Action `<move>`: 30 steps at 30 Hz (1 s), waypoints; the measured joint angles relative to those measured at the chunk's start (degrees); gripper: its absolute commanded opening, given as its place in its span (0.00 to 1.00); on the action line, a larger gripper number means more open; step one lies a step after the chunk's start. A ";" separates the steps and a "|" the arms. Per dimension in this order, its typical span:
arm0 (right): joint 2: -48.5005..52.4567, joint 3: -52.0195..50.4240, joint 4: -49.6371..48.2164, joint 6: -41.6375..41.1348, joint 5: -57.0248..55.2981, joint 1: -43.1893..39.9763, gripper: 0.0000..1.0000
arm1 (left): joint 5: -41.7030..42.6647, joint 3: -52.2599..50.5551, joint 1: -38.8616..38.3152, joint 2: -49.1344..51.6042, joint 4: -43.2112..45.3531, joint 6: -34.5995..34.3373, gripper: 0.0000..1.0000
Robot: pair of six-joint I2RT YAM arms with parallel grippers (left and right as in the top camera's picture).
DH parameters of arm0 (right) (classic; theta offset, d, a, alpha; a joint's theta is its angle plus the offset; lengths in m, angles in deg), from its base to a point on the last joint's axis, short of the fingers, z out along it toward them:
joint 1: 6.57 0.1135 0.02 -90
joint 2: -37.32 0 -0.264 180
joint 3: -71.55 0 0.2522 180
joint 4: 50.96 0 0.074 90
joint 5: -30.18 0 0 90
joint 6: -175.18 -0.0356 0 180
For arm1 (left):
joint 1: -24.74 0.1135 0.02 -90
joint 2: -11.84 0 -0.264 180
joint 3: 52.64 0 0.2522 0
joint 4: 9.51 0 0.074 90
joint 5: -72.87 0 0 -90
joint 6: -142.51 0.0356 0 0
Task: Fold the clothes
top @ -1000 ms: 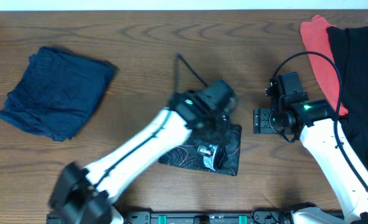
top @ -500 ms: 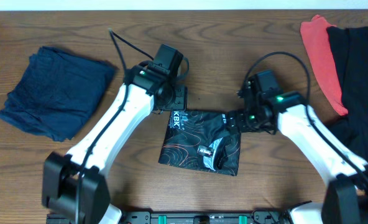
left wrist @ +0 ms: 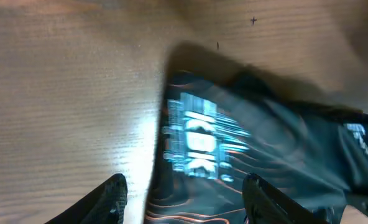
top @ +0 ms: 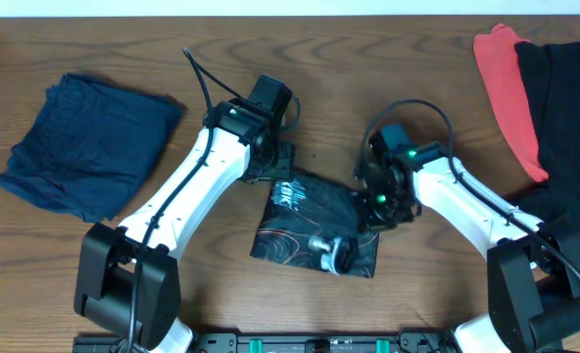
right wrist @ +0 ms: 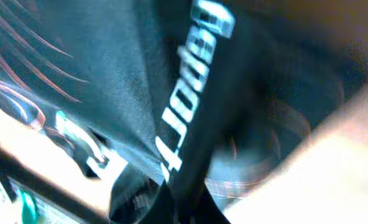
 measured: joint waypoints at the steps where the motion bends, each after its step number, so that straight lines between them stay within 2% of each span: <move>1: 0.00 -0.04 3.15 -1.11 -2.08 -0.13 0.01 | -0.04 0.00 0.00 0.00 -0.15 0.00 0.61; 3: 0.00 -0.11 6.91 -3.52 -7.23 -0.74 0.02 | -0.02 0.00 0.00 0.00 -0.31 0.00 0.61; 4: 0.00 -0.17 7.21 -4.42 -9.68 -1.11 0.07 | 0.00 -0.02 0.00 0.00 -0.26 0.00 0.62; 6: 0.00 -0.20 6.64 -5.79 -13.84 -1.79 0.29 | 0.00 -0.02 0.00 0.00 -0.24 0.00 0.62; 8: 0.00 -0.22 5.35 -6.05 -16.33 -1.90 0.34 | 0.00 -0.02 0.00 0.00 -0.26 0.00 0.62; 15: 0.00 -0.22 4.04 -8.63 -24.11 -1.97 0.35 | 0.00 -0.02 0.00 0.00 -0.94 0.00 0.63; 24: 0.00 -0.24 5.29 -11.65 -29.51 -4.37 0.38 | 1.57 -0.02 -0.15 0.00 -0.90 0.46 0.82; 30: 0.00 -0.24 5.29 -11.85 -29.24 -4.48 0.41 | 3.61 -1.36 -0.31 0.04 0.92 1.73 0.84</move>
